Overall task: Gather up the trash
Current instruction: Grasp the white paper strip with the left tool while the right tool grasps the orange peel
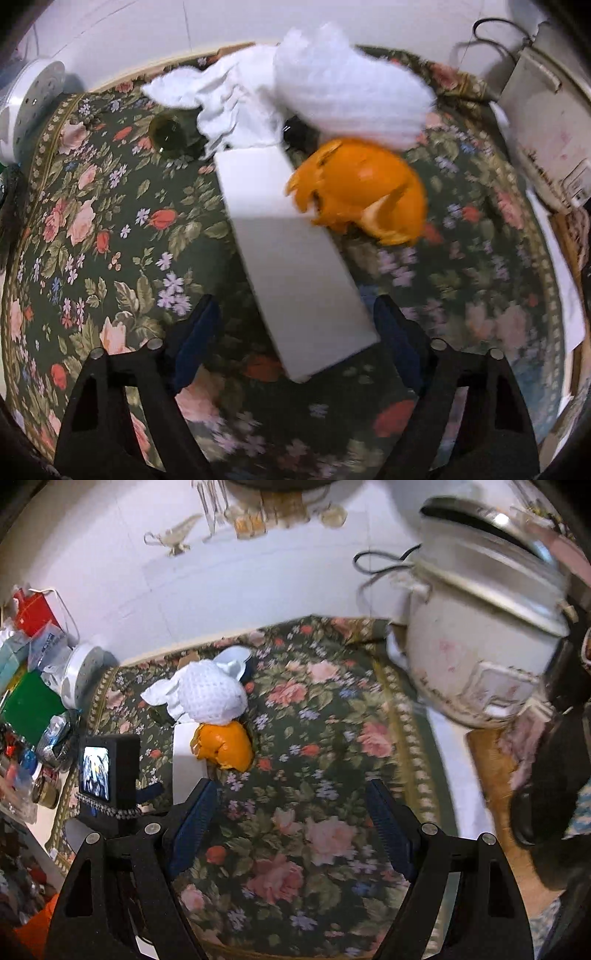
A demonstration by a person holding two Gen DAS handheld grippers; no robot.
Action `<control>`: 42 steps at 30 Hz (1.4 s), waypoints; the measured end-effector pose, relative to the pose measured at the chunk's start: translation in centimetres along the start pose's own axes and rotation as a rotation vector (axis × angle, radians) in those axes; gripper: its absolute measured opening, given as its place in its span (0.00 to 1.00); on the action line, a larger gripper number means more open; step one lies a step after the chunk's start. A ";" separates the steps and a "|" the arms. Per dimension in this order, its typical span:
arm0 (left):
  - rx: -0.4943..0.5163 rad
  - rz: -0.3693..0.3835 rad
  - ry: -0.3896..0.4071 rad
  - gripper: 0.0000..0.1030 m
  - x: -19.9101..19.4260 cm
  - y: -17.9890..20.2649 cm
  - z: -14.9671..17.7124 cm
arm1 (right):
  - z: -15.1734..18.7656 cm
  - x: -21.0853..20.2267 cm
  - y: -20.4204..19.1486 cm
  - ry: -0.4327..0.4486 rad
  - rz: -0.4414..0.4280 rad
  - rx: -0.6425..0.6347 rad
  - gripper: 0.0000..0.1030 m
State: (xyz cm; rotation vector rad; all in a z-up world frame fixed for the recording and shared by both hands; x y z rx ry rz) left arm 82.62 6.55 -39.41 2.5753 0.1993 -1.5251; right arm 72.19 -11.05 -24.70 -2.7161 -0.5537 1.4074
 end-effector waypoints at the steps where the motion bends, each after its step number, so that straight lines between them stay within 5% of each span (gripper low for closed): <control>1: -0.005 0.000 -0.002 0.79 0.3 -0.8 0.1 | 0.0 1.0 -0.5 -0.014 -0.006 0.001 0.77; 8: 0.012 0.002 0.034 0.76 0.1 -5.2 -0.2 | -0.4 8.1 -3.7 -0.088 -0.053 -0.008 0.77; 15: -0.013 0.073 0.087 0.73 -0.2 -6.7 -0.4 | 0.0 15.4 -5.5 -0.178 -0.043 -0.046 0.77; 19: 0.017 0.048 0.115 0.66 -0.4 -6.8 -0.3 | 0.5 17.0 -5.9 -0.199 -0.037 -0.048 0.73; 23: 0.084 0.008 0.137 0.52 -0.1 -6.5 -0.4 | 0.9 17.2 -6.6 -0.215 -0.089 -0.025 0.47; 28: 0.077 0.004 0.109 0.49 -0.9 -6.1 0.0 | 1.0 16.3 -6.3 -0.215 -0.097 -0.016 0.13; 42: -0.055 -0.014 0.243 0.49 -11.5 -4.2 -1.1 | 0.1 7.4 -2.8 -0.085 -0.123 -0.024 0.05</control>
Point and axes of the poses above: each gripper's, at about its wrist camera, not at the fingertips, and x roughly the way its jaws point, y to its right, z to its underside, the point moved 10 cm from there along x, roughly the way its jaws point, and after that the axes turned 2 degrees about y, right-handed, at the moved point
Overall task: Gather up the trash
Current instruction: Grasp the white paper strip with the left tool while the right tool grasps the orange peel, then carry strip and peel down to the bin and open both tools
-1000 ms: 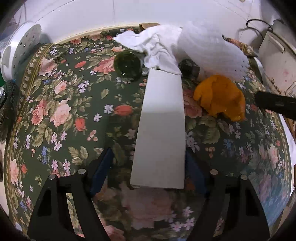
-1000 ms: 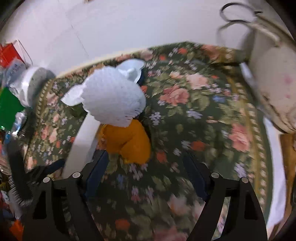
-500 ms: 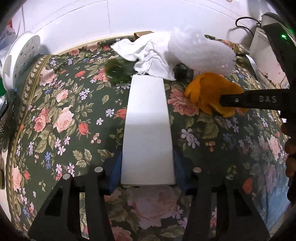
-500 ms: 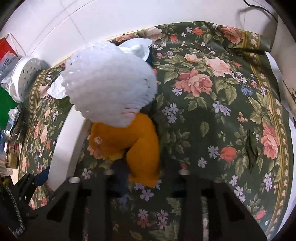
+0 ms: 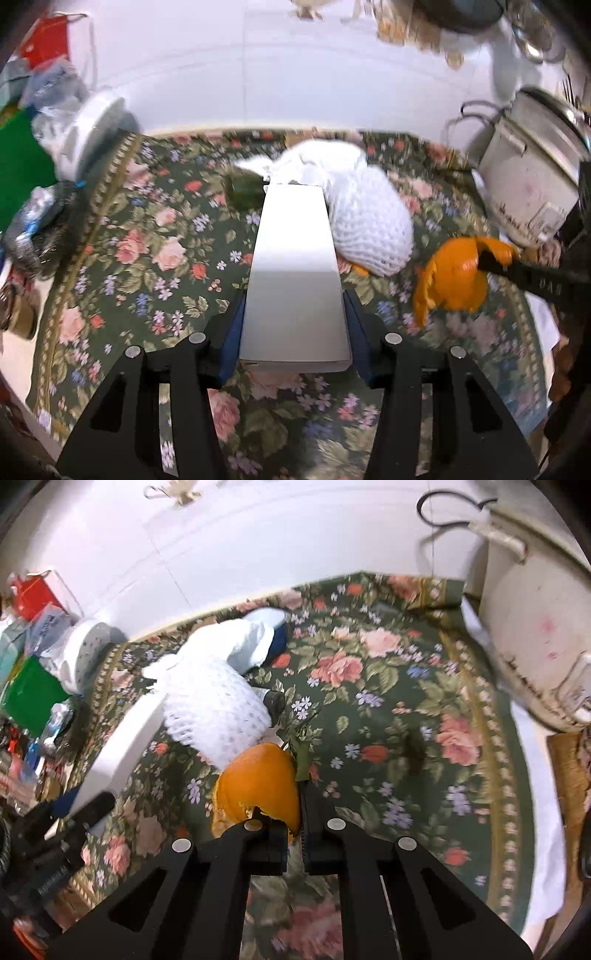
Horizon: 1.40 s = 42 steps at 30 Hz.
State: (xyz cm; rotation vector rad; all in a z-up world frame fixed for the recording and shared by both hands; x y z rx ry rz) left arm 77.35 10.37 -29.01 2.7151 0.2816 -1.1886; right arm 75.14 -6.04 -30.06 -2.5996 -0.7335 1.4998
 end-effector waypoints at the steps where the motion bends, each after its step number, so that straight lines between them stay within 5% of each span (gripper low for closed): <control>1: -0.010 -0.005 0.011 0.49 -0.6 0.1 -0.2 | -0.1 -0.6 0.0 0.010 -0.006 -0.007 0.05; 14: -0.079 -0.039 0.195 0.49 -11.4 1.0 -1.7 | -0.3 -10.4 -3.1 0.172 -0.090 -0.114 0.05; 22: -0.078 0.010 0.250 0.49 -16.6 -0.4 0.3 | 2.2 -14.9 -6.2 0.250 -0.066 -0.124 0.05; 37: 0.026 0.028 0.197 0.49 -26.3 -7.8 14.2 | 15.9 -19.2 -14.0 0.233 -0.005 -0.049 0.05; 42: 0.017 0.044 0.121 0.49 -27.3 -9.3 18.8 | 20.5 -19.2 -15.8 0.174 0.001 -0.042 0.05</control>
Point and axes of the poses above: each gripper's, at about its wrist camera, not at the fingertips, and x roughly the way its jaws point, y to its right, z to its underside, the point moved 10 cm from there along x, roughly the way its jaws point, and after that the axes turned 2 degrees about y, right-handed, at the moved point
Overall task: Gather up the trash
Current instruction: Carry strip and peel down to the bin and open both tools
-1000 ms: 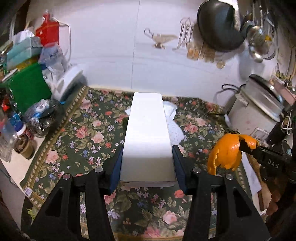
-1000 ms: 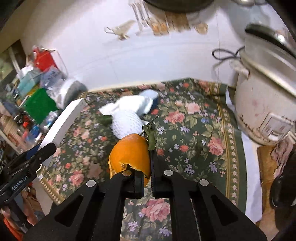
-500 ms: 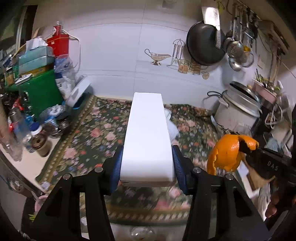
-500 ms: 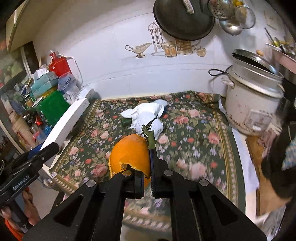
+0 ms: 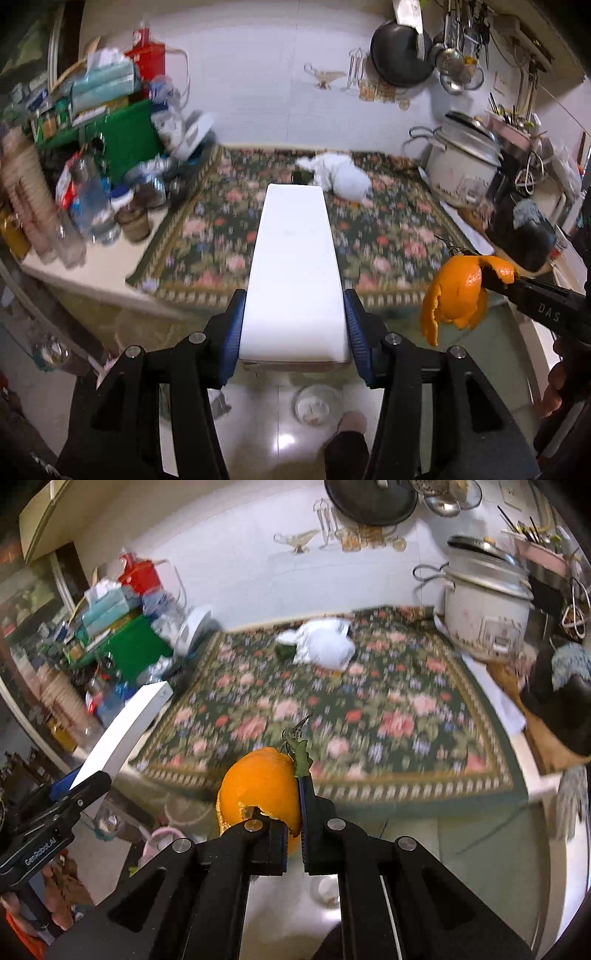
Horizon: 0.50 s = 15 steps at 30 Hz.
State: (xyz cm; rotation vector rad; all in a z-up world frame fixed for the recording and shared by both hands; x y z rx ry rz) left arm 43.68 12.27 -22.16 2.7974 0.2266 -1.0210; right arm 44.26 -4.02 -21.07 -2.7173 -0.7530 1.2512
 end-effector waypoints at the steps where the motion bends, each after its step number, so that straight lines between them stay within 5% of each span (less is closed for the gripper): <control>1: -0.004 0.005 -0.011 0.49 -0.1 -0.1 0.6 | 0.8 -0.1 -0.3 -0.014 0.004 0.000 0.05; 15: -0.041 0.045 -0.230 0.49 4.2 2.2 11.3 | 10.8 2.7 1.5 -0.219 0.025 0.035 0.05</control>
Point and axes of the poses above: each gripper's, at about its wrist camera, not at the fingertips, and x roughly the way its jaws point, y to its right, z to its underside, the point moved 10 cm from there along x, roughly the way its jaws point, and after that the axes turned 2 degrees about y, right-handed, at the moved point
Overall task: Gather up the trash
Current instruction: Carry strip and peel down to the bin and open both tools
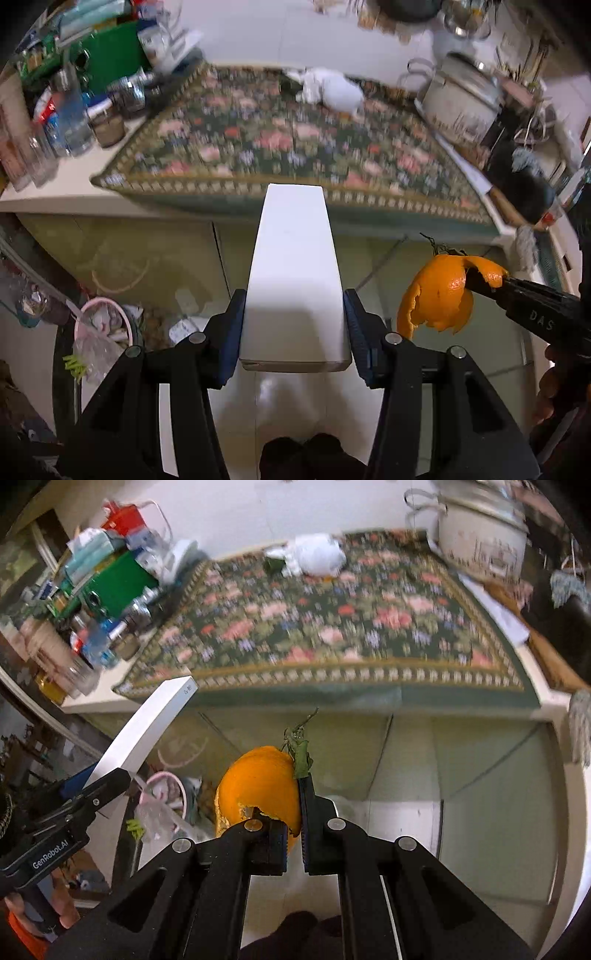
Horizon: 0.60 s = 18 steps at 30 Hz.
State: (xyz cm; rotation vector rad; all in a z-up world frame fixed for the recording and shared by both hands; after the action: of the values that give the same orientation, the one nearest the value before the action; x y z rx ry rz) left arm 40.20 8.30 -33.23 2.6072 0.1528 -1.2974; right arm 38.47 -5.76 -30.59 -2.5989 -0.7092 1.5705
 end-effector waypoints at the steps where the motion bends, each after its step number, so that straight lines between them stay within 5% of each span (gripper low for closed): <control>1: 0.000 -0.006 -0.022 0.49 1.1 0.2 0.7 | 0.6 0.9 0.6 -0.020 0.004 0.002 0.05; 8: -0.016 -0.026 -0.127 0.49 9.4 0.6 5.6 | 4.1 7.2 5.2 -0.106 0.045 0.012 0.05; 18: -0.033 -0.045 -0.272 0.49 22.5 -0.9 15.2 | 11.9 22.3 10.6 -0.269 0.058 0.064 0.05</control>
State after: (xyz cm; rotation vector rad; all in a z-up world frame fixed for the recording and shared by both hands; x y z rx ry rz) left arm 41.80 5.27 -60.19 2.3825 0.1855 -1.6338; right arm 41.03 -9.00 -57.70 -2.4103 -0.5884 1.9505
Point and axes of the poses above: each gripper's, at about its wrist camera, not at the fingertips, and x roughly the way its jaws point, y to its right, z to its underside, the point moved 10 cm from there along x, roughly the way its jaws point, and after that the axes turned 2 degrees about y, right-handed, at the moved point
